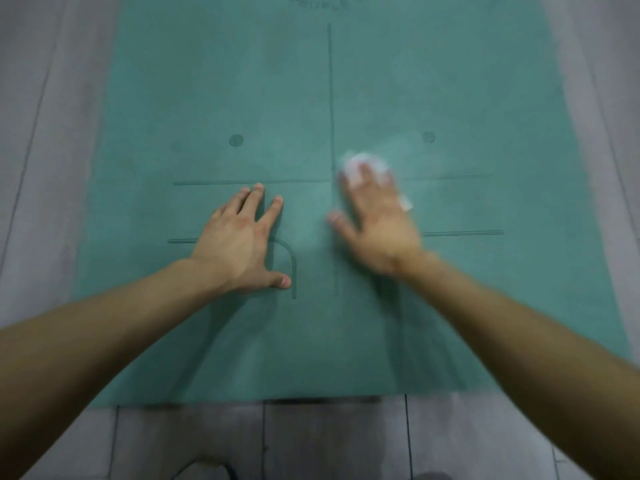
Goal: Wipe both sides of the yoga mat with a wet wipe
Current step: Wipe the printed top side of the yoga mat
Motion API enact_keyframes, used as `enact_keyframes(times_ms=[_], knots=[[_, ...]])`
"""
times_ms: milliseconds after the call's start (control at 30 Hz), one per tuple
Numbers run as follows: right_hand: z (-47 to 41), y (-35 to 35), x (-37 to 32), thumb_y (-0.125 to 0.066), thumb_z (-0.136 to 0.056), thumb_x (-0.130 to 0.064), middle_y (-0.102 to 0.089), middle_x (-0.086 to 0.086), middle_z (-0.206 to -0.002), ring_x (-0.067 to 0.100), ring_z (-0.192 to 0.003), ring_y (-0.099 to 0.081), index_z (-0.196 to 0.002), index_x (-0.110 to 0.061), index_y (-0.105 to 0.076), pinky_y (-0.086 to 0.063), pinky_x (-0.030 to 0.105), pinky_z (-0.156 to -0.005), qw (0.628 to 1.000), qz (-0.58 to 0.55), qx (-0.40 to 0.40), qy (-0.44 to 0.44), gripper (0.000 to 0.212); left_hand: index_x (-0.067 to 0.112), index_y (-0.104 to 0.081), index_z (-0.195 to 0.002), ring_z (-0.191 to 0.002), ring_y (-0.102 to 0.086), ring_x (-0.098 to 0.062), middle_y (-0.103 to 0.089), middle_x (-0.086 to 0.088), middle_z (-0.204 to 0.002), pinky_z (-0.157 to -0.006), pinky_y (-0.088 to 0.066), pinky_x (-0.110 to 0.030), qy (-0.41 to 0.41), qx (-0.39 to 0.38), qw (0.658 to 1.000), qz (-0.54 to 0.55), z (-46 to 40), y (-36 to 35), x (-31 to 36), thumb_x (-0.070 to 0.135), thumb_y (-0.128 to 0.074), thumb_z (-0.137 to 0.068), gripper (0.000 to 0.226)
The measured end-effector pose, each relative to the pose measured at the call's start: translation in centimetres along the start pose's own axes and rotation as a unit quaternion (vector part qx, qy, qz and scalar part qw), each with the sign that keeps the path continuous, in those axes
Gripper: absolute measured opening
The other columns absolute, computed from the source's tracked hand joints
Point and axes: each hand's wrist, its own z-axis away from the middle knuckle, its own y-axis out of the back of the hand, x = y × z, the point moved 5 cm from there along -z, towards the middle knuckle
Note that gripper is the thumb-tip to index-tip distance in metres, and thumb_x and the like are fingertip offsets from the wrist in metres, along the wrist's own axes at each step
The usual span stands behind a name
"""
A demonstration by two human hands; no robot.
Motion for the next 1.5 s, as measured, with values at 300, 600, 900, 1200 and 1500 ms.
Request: enact_keyframes(times_ms=[300, 600, 900, 1200, 1500], knots=[[0.0, 4.6, 13.9, -0.006, -0.104, -0.070, -0.002, -0.001, -0.177, 0.013, -0.162, 0.005, -0.169, -0.025, -0.008, -0.001, 0.046, -0.132, 0.990, 0.076, 0.024, -0.113, 0.080, 0.029, -0.001, -0.167, -0.160, -0.010, -0.033, -0.001, -0.010, -0.174, -0.128, -0.024, -0.049, 0.000, -0.006, 1.000, 0.001, 0.1, -0.1, -0.2, 0.099, -0.062, -0.055, 0.146], [10.6, -3.6, -5.2, -0.038, -0.108, -0.061, -0.008, 0.004, -0.177, 0.019, -0.163, 0.002, -0.169, -0.023, -0.016, -0.006, 0.045, -0.132, 0.948, 0.072, -0.089, 0.296, 0.075, 0.029, 0.001, -0.167, -0.160, -0.009, -0.034, 0.001, -0.011, -0.174, -0.129, -0.021, -0.049, -0.009, -0.011, 1.000, 0.000, -0.3, -0.4, -0.4, 0.098, -0.059, -0.058, 0.143], [8.7, 0.9, 5.8, -0.022, -0.103, -0.074, 0.002, 0.006, -0.177, 0.018, -0.162, 0.011, -0.169, -0.016, -0.007, -0.003, 0.051, -0.131, 0.995, 0.070, 0.017, -0.061, 0.090, 0.029, 0.001, -0.167, -0.159, -0.010, -0.035, 0.000, -0.012, -0.174, -0.127, -0.025, -0.052, -0.005, -0.020, 1.000, -0.001, -0.5, -0.7, -0.3, 0.106, -0.051, -0.049, 0.150], [8.8, 3.7, 14.3, -0.002, -0.101, -0.074, 0.003, 0.000, -0.177, 0.014, -0.162, 0.009, -0.169, -0.023, -0.004, -0.004, 0.046, -0.132, 0.984, 0.095, 0.006, -0.151, 0.085, 0.028, -0.004, -0.166, -0.157, -0.016, -0.037, -0.005, -0.013, -0.173, -0.126, -0.027, -0.053, -0.008, -0.007, 1.000, -0.004, -0.7, -1.1, -0.7, 0.108, -0.046, -0.046, 0.150], [17.2, -5.3, -6.8, -0.042, -0.105, -0.063, -0.009, 0.004, -0.176, 0.020, -0.163, 0.002, -0.168, -0.024, -0.015, -0.009, 0.047, -0.131, 0.951, 0.049, -0.109, 0.285, 0.079, 0.029, -0.005, -0.166, -0.157, -0.014, -0.035, -0.005, -0.010, -0.173, -0.125, -0.027, -0.052, 0.002, -0.014, 1.000, 0.015, -0.5, -0.6, -0.4, 0.099, -0.065, -0.052, 0.147]])
